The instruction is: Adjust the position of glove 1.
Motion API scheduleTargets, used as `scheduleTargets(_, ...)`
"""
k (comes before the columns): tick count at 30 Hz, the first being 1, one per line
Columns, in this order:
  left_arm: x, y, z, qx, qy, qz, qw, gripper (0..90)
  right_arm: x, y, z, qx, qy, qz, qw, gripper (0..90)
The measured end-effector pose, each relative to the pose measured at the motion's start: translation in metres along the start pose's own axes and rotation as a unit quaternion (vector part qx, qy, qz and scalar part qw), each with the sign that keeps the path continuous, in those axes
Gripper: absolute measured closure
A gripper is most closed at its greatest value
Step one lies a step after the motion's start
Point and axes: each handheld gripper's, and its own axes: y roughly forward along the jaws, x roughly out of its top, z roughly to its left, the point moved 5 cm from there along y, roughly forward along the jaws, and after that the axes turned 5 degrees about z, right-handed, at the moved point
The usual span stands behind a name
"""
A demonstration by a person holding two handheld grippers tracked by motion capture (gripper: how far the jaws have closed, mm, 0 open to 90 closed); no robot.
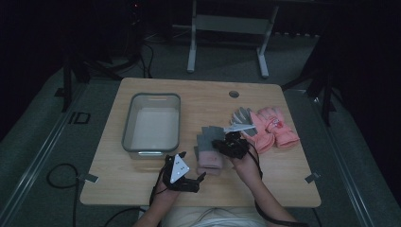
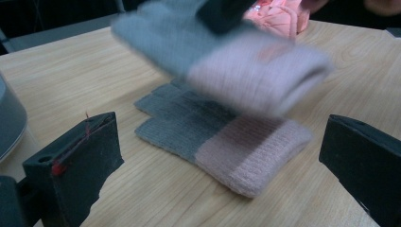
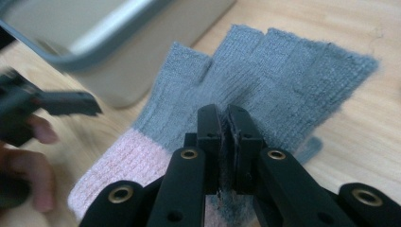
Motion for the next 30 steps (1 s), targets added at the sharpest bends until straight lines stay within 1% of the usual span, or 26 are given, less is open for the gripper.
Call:
scheduleTargets(1,0.000,0.000,0.000,-0.002,-0.001,0.001,1.0000,0.0,-0.002,0.004,0.000,-0.001,0.001,0.006,1.0000,85.0)
scheduleTargets(2,0.000,0.000,0.000,-0.005,-0.001,0.002,1.0000,0.0,-0.004,0.007,-0.001,0.003,0.005,0.009,0.9999,85.0)
scheduleTargets(4,0.000,0.000,0.000,-0.007,-0.003,0.002,1.0000,0.0,-0.006,0.009,-0.001,0.005,0.005,0.013,0.9999,85.0)
scheduleTargets(5,0.000,0.000,0.000,-0.009,-0.003,0.002,1.0000,0.0,-0.010,0.013,-0.001,0.009,0.010,0.023,0.9997,85.0)
scheduleTargets(7,0.000,0.000,0.000,-0.009,-0.002,0.002,1.0000,0.0,-0.014,0.016,0.000,0.012,0.013,0.024,0.9995,84.9)
scheduleTargets(10,0.000,0.000,0.000,-0.009,-0.001,0.004,1.0000,0.0,-0.018,0.020,-0.001,0.011,0.015,0.031,0.9994,84.9)
scheduleTargets(11,0.000,0.000,0.000,-0.009,0.000,0.003,1.0000,0.0,-0.022,0.024,-0.002,0.010,0.012,0.038,0.9992,84.8)
scheduleTargets(13,0.000,0.000,0.000,-0.009,0.000,0.005,1.0000,0.0,-0.023,0.026,-0.003,0.011,0.014,0.041,0.9990,84.7)
scheduleTargets(14,0.000,0.001,-0.001,-0.009,0.000,0.005,1.0000,0.0,-0.026,0.029,-0.005,0.017,0.021,0.043,0.9987,84.5)
scheduleTargets(16,0.000,0.001,-0.001,-0.009,0.000,0.005,0.9999,0.0,-0.026,0.029,-0.005,0.017,0.021,0.043,0.9987,84.5)
scheduleTargets(17,0.000,0.001,-0.001,-0.009,0.001,0.007,0.9999,0.0,-0.028,0.034,-0.007,0.022,0.028,0.049,0.9981,83.7)
scheduleTargets(22,0.000,0.001,-0.001,-0.011,0.002,0.009,0.9999,0.0,-0.031,0.041,-0.009,0.025,0.030,0.054,0.9978,81.6)
scheduleTargets(25,0.000,0.000,-0.002,-0.010,0.006,0.006,0.9999,0.0,-0.033,0.043,-0.009,0.030,0.023,0.058,0.9976,81.4)
scheduleTargets(26,0.000,-0.001,-0.003,-0.006,0.009,0.002,0.9999,0.0,-0.033,0.043,-0.009,0.034,0.019,0.062,0.9974,81.3)
scheduleTargets(27,0.000,-0.001,-0.003,-0.006,0.009,0.002,0.9999,0.0,-0.033,0.042,-0.009,0.038,0.013,0.065,0.9971,81.3)
scheduleTargets(28,0.000,-0.001,-0.004,-0.010,0.009,-0.003,0.9999,0.0,-0.033,0.042,-0.008,0.041,0.010,0.066,0.9969,81.3)
scheduleTargets(30,0.001,-0.001,-0.004,-0.014,0.006,-0.002,0.9999,0.0,-0.033,0.041,-0.008,0.047,-0.002,0.070,0.9964,81.3)
